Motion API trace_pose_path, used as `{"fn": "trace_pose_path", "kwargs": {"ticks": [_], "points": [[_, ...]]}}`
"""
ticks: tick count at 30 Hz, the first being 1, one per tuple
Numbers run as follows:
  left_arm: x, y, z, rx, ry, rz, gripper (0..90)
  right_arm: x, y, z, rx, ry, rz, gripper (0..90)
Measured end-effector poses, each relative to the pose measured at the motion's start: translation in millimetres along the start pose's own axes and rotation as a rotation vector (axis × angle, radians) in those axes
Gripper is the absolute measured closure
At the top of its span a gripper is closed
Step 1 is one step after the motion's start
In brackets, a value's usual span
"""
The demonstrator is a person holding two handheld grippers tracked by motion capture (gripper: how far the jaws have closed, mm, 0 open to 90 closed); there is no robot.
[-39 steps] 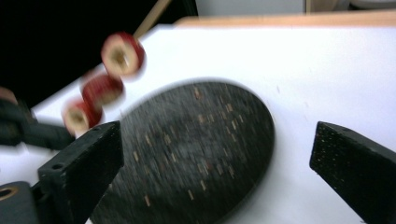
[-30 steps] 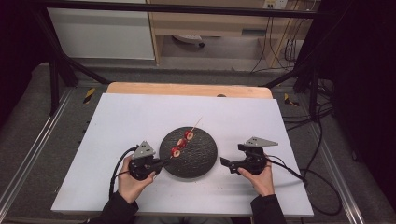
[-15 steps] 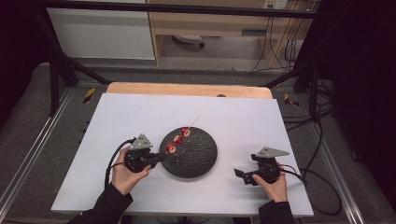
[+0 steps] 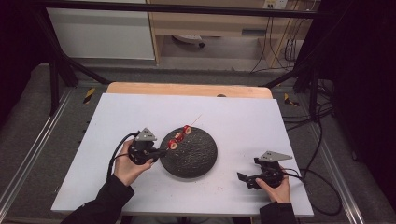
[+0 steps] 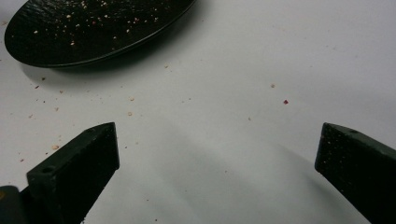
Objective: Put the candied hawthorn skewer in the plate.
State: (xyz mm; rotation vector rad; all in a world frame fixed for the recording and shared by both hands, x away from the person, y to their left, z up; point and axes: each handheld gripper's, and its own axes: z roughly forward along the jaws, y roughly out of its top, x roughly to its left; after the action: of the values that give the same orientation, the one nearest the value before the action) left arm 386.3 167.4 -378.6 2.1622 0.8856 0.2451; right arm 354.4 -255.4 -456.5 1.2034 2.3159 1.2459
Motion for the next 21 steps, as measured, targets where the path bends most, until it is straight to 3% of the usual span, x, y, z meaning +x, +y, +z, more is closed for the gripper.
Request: {"fn": "trace_pose_path", "kwargs": {"ticks": [10,21], "points": [[2.0,7.8,20.2,0.069,0.009,-0.006,88.6,-0.7,-0.7,-1.3,-0.003,-0.002,0.001,0.5],[-5.6,5.0,45.5,0.145,0.035,0.027,88.6,-0.7,-1.7,-1.9,0.001,0.003,0.005,0.6]]}}
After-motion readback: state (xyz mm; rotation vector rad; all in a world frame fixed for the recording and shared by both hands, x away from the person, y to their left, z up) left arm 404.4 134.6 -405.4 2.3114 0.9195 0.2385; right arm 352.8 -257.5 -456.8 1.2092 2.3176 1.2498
